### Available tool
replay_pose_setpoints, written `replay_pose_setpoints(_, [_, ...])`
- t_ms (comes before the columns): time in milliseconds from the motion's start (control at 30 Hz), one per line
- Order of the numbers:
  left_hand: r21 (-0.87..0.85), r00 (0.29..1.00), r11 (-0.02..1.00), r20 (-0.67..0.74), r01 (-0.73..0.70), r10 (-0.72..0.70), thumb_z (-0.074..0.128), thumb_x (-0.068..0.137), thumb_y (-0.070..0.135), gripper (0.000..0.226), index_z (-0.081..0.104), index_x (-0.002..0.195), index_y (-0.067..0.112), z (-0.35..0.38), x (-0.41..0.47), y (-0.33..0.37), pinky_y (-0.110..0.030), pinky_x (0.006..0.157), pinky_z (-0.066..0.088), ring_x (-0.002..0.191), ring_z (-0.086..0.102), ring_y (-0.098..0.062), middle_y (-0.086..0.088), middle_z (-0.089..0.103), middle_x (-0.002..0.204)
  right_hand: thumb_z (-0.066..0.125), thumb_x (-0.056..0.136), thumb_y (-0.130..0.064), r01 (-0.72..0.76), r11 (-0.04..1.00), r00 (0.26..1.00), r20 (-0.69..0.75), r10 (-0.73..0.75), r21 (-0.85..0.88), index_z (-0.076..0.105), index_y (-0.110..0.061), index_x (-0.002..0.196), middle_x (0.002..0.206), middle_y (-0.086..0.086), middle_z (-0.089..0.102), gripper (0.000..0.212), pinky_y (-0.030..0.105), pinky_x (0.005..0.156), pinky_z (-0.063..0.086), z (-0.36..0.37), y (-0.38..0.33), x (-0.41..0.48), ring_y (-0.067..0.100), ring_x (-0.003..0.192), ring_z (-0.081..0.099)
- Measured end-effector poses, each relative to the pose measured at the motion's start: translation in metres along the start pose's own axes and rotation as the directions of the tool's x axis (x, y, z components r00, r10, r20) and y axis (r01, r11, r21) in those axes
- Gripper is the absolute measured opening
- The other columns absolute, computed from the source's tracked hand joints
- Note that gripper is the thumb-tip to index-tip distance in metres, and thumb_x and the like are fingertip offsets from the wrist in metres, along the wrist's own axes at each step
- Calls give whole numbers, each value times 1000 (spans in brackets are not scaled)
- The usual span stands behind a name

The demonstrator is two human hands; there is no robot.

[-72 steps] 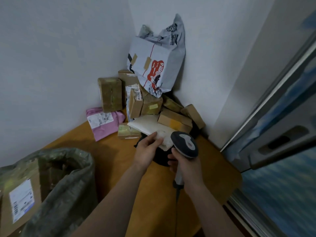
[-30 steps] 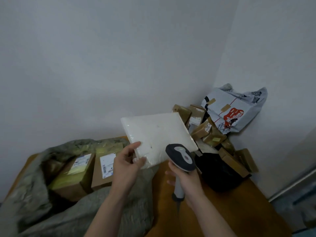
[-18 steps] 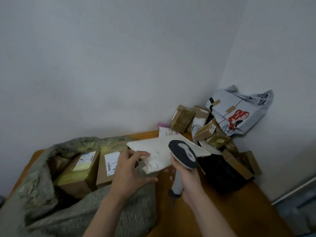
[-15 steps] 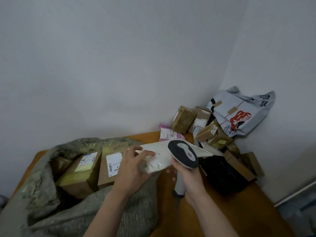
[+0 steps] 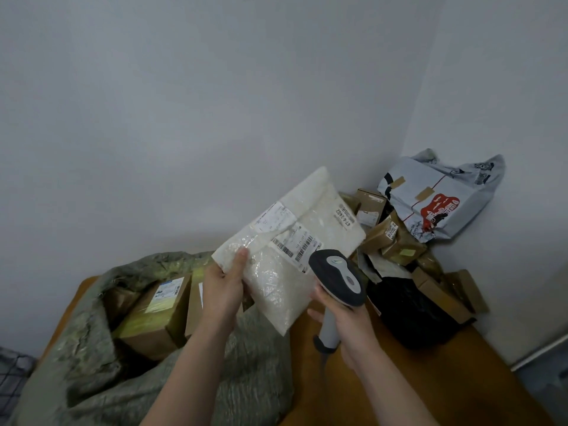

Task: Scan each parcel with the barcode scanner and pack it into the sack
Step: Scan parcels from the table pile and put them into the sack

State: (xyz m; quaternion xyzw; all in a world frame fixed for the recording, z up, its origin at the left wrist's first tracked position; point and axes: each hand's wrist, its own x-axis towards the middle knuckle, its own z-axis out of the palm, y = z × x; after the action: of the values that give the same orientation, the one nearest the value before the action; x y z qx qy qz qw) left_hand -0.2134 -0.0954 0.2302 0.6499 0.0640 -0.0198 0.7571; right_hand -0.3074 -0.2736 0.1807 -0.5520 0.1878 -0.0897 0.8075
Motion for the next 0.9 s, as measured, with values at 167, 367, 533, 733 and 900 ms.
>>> replay_pose_setpoints(167, [-125, 996, 990, -46, 66, -72, 68, 100, 28, 22, 66, 117, 15, -1, -3, 2, -29, 58, 60, 81, 77, -12, -3, 78, 103, 83, 67, -38, -15, 998, 1000, -3, 15, 66, 56, -41, 121, 124, -13, 62, 60, 28, 83, 55, 2, 0, 3, 22, 113, 66])
replay_pose_setpoints(367, [-96, 999, 994, 24, 44, -42, 72, 97, 25, 23, 71, 116, 12, -7, -1, -4, -30, 70, 62, 95, 77, -19, -6, 79, 106, 94, 62, -46, -12, 988, 1000, -20, 16, 153, 56, -33, 135, 132, -3, 65, 83, 53, 110, 48, -1, 3, 1, 20, 120, 63])
replay_pose_setpoints(533, [84, 999, 996, 41, -3, -1, 88, 76, 6, 39, 74, 111, 17, -29, 11, -13, -30, 66, 61, 94, 76, -26, -5, 78, 106, 89, 72, -33, 59, 992, 996, -69, -52, 113, 63, -28, 135, 125, -9, 71, 69, 44, 106, 51, -6, -4, 1, 11, 120, 63])
replay_pose_setpoints(733, [452, 942, 892, 303, -9, -144, 88, 71, -3, 54, 72, 118, 19, -37, 24, -3, -41, 63, 62, 88, 77, -28, -6, 77, 107, 77, 88, -5, 111, 993, 992, -58, -113, -40, 63, -32, 101, 102, -15, 68, 33, 5, 56, 49, -13, -6, 4, -18, 74, 65])
replay_pose_setpoints(900, [468, 924, 883, 329, 20, -195, 81, 83, -1, 48, 62, 122, 19, -27, 18, -1, -38, 65, 62, 95, 76, -29, -7, 75, 113, 85, 82, -15, 118, 978, 989, -73, -132, -169, 67, -26, 119, 113, -13, 71, 43, 18, 83, 56, -8, -2, 8, 0, 107, 65])
